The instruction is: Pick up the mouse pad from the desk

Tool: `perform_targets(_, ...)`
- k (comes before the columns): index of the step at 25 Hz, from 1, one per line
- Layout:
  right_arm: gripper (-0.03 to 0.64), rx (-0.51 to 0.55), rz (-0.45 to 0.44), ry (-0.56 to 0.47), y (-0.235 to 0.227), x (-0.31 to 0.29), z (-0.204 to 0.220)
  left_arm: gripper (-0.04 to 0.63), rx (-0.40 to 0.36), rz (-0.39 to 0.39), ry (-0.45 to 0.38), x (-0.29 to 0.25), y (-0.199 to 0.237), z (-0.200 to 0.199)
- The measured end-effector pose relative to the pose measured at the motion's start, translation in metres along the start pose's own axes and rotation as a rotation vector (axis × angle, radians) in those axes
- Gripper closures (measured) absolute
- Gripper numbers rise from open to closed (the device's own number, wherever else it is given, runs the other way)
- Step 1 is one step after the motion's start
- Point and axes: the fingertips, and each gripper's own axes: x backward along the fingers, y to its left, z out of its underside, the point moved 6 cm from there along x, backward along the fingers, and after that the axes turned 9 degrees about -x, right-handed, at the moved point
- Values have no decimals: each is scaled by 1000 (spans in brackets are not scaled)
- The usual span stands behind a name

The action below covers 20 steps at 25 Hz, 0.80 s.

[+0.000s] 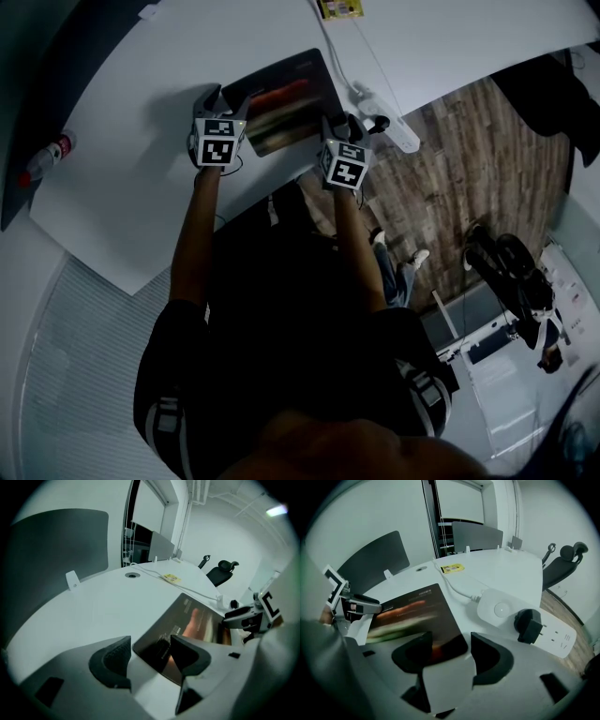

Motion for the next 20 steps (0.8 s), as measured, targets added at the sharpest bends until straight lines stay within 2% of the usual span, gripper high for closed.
perform_targets(3, 376, 7, 18, 5, 1, 0, 1, 350, -19, 9, 27, -2, -6, 4)
perform_targets(10, 401, 6, 21, 0, 5, -1, 1, 350, -21, 11, 18, -1, -13, 2)
perform_targets(13, 417, 11, 23, 9, 7, -1, 3, 351, -45, 6, 24, 0, -15, 0)
perform_targets(17, 437, 16, 26, 23, 8, -1, 4, 379, -59, 2, 28, 1, -17, -2)
perform_targets(20, 485, 17, 19, 7, 17, -1, 2, 415, -38, -3, 16, 0, -20, 0)
